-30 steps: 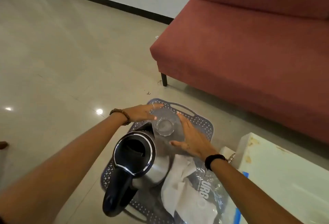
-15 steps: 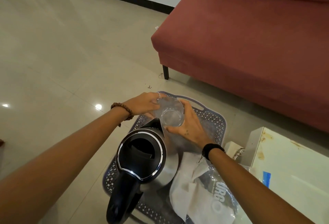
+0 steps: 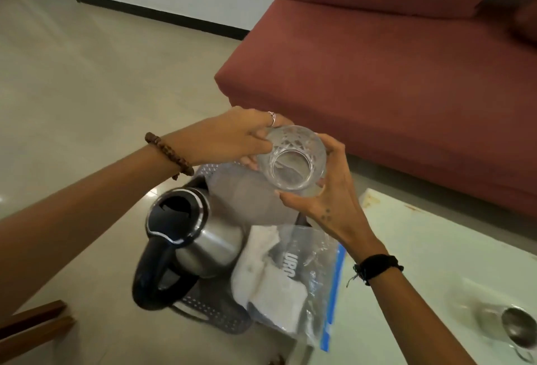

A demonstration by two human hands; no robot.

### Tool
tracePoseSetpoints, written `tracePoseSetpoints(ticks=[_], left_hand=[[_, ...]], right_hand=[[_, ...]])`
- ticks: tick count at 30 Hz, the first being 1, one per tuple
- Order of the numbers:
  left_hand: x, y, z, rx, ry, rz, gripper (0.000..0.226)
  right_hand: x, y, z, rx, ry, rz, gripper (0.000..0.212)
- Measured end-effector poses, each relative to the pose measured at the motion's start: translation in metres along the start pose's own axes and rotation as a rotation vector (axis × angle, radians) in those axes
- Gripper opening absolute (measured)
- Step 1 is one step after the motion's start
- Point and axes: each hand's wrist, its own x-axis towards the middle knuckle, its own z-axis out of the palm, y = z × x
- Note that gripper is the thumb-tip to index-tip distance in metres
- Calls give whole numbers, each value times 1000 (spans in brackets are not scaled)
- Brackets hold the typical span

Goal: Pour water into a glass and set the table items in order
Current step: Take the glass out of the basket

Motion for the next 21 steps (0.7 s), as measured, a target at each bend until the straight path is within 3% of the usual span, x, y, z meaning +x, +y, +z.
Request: tracePoseSetpoints(ticks=[4,11,21], left_hand=[[-19,65,60,-70,-9,51,55],[-39,140,185,-101,-102,60,39],[-37,128,372,-279,-259,-130,45]], right_hand=[[-62,-14,-71,-22,-13,24,85],[-180,-4,-167,-57,-23,117,85],[-325,87,-215,-34,-100,443,83]])
